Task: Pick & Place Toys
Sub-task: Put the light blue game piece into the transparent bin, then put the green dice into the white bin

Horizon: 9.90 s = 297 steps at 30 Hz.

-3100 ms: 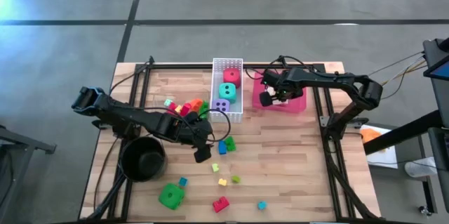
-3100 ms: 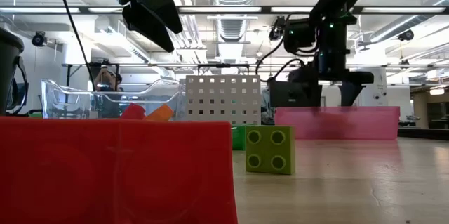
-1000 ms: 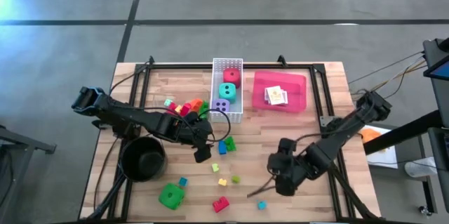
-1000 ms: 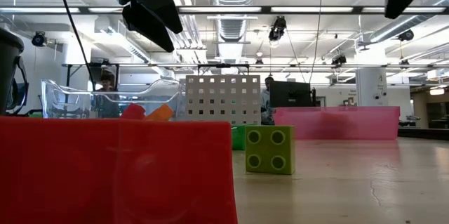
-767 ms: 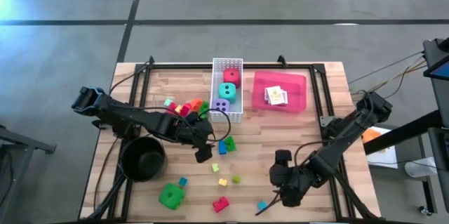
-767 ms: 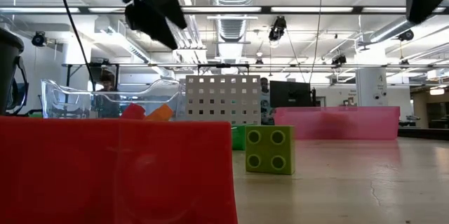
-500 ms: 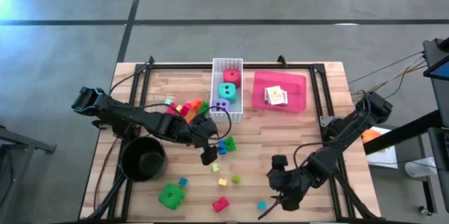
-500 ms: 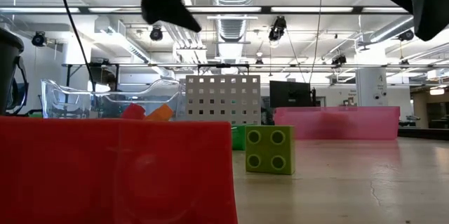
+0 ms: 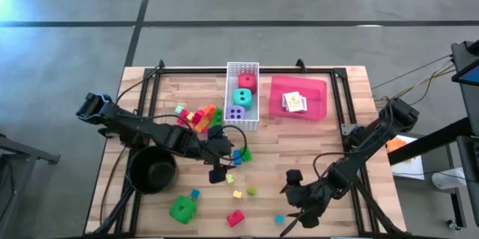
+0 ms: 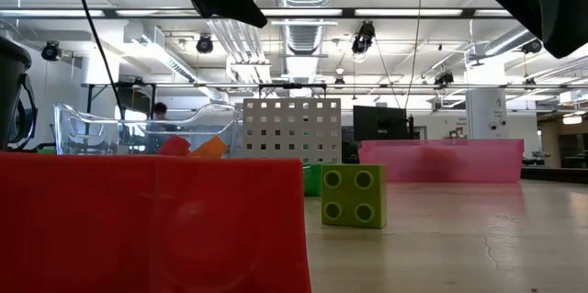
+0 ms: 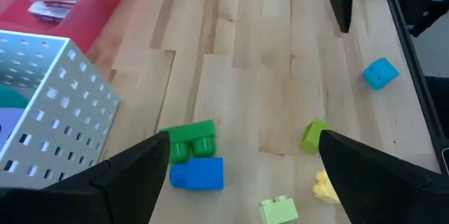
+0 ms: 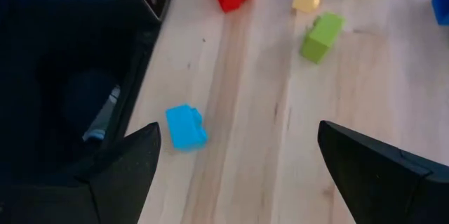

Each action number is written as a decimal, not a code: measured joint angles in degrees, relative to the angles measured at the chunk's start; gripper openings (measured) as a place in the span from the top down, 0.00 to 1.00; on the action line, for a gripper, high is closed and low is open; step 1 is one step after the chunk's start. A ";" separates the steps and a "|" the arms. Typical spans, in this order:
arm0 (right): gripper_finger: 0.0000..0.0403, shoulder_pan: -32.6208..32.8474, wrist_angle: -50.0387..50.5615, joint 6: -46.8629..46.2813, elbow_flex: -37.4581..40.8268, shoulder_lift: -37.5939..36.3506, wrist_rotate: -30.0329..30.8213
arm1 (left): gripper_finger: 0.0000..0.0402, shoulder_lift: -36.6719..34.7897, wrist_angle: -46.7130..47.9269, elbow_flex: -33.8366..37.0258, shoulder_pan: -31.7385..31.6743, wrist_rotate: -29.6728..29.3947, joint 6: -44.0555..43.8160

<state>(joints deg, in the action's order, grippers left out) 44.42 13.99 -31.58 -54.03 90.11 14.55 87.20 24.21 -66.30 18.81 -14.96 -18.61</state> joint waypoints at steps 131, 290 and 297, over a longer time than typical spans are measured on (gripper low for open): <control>0.77 -13.79 -8.50 46.44 -13.30 -0.96 43.99 | 0.65 5.38 -35.39 0.07 -3.65 -4.72 -35.15; 0.08 -11.41 12.77 -19.25 -7.13 -1.01 13.33 | 0.13 3.33 37.80 0.22 -23.98 16.47 -22.80; 0.08 -11.41 12.83 -19.15 -6.91 -1.01 13.34 | 0.13 -3.25 37.68 0.22 -18.86 18.43 -23.11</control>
<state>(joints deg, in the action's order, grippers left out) 33.01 26.82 -50.73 -60.95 89.10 27.89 83.94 61.89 -66.09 -0.05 3.47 -41.72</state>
